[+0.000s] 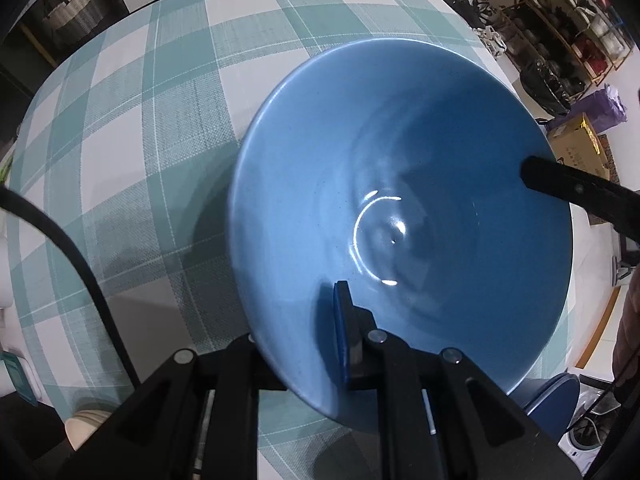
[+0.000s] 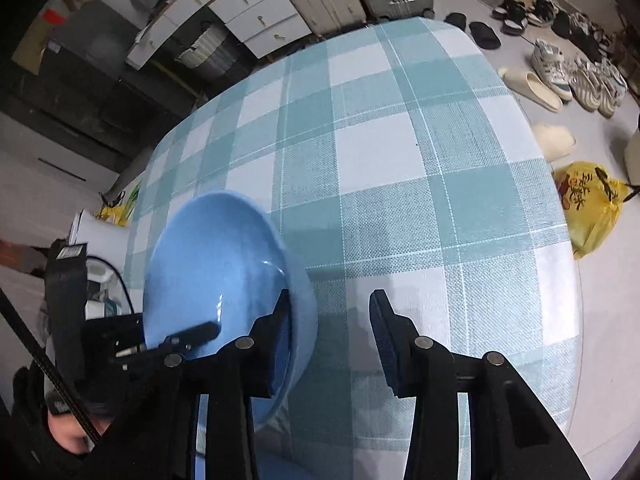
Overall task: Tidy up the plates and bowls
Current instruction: 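Close the right gripper on the rim opposite the left gripper, then lift and carry the bowl with both grippers toward the nested bowls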
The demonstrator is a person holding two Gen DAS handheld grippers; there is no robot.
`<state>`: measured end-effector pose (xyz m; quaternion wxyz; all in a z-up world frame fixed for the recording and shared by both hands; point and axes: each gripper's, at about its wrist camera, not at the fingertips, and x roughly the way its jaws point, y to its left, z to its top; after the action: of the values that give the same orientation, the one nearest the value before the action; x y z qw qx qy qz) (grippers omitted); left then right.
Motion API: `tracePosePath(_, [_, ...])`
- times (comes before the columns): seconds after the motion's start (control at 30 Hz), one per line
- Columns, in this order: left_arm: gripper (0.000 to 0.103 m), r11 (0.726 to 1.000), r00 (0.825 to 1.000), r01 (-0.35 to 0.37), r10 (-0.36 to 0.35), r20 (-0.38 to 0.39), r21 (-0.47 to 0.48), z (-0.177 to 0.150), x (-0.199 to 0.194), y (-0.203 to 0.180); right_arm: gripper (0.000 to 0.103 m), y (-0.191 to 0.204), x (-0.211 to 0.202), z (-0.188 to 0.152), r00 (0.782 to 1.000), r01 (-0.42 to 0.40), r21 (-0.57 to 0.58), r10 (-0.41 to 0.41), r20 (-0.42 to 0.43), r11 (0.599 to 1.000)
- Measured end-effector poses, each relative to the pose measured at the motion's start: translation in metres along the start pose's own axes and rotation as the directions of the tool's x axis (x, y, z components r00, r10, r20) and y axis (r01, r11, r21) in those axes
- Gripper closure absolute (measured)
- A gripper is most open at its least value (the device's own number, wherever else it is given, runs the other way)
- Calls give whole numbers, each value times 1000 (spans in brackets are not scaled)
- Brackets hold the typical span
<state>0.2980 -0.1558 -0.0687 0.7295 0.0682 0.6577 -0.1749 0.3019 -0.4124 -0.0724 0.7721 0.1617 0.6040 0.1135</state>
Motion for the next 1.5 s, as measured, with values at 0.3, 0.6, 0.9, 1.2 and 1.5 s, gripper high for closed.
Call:
tracePosePath(0.3, [90, 993, 994, 105, -106, -15, -50, 15, 5, 6, 95, 20, 8, 3, 997, 64, -94, -67, -32, 994])
tracePosePath(0.6, [90, 990, 993, 121, -121, 0, -67, 18, -16, 6, 97, 21, -12, 4, 997, 77, -80, -79, -27, 994])
tracePosePath(0.9, [90, 982, 986, 168, -167, 15, -92, 14, -55, 4, 97, 36, -57, 0, 997, 79, -82, -80, -5, 993])
tracePosePath(1.2, [90, 988, 990, 139, -137, 29, -71, -11, -102, -21, 97, 55, -118, -31, 996, 72, -80, -69, 50, 994])
tracePosePath(1.5, [90, 990, 992, 128, -127, 25, -65, -53, -127, -40, 97, 65, -146, -81, 997, 66, -98, -63, 32, 993])
